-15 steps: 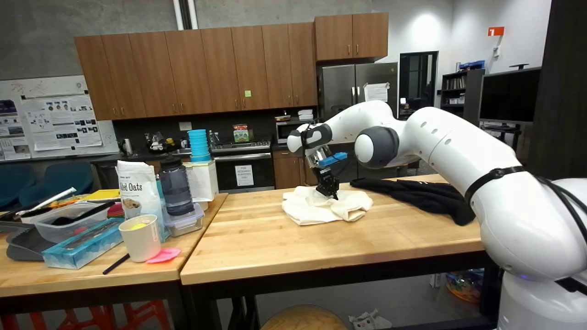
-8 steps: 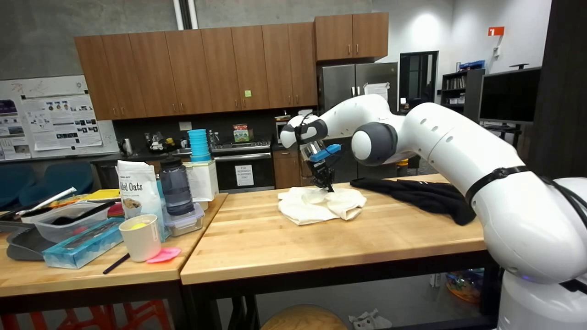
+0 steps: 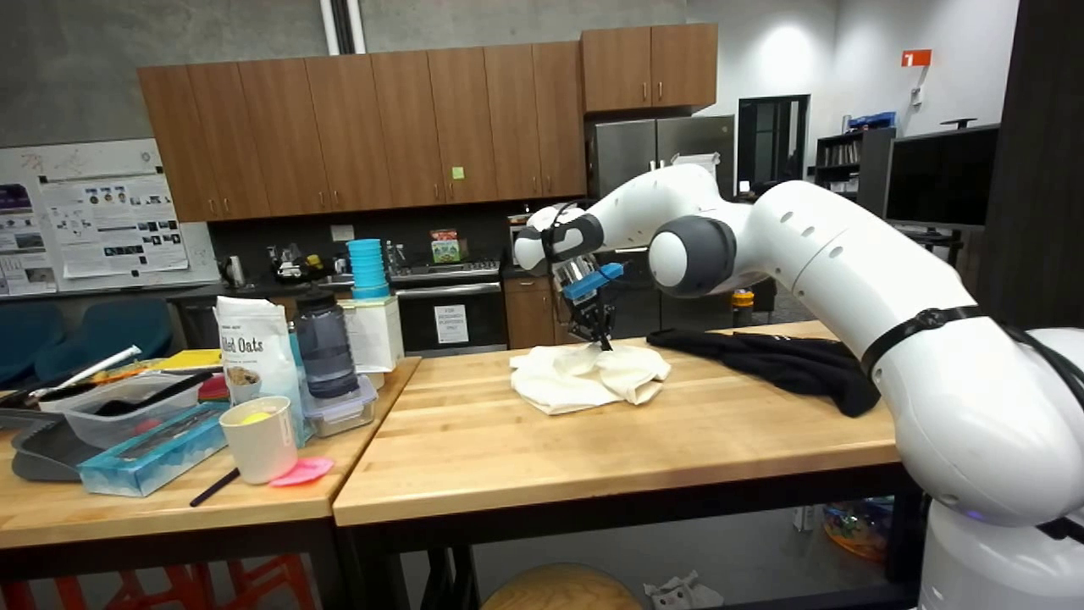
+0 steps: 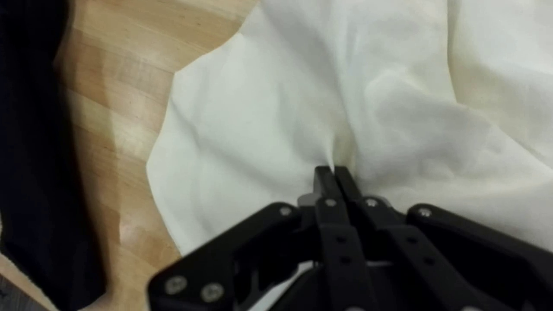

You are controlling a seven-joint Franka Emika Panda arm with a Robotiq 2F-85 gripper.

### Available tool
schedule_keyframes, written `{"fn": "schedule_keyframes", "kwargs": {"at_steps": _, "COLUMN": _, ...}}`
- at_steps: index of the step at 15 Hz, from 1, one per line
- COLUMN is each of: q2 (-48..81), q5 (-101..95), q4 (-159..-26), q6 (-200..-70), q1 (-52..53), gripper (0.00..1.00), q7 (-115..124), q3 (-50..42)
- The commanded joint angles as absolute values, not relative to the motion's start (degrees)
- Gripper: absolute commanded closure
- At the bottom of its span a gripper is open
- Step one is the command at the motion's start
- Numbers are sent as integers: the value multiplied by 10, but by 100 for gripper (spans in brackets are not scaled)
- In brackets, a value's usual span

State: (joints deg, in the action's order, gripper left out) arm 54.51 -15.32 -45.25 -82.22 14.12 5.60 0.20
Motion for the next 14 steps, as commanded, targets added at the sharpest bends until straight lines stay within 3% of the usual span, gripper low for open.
{"fn": "schedule_keyframes", "kwargs": {"at_steps": 1, "q2": 513, "q5": -178, "q4": -493, "q6": -871, "q1": 150, "gripper": 100, "q7": 79, "q3": -11}}
{"fn": "schedule_keyframes", "kwargs": {"at_steps": 14, "q2": 551, "q5": -269, "q4": -404, "q6": -867, "q1": 207, "gripper": 100, "q7": -136, "q3": -4}}
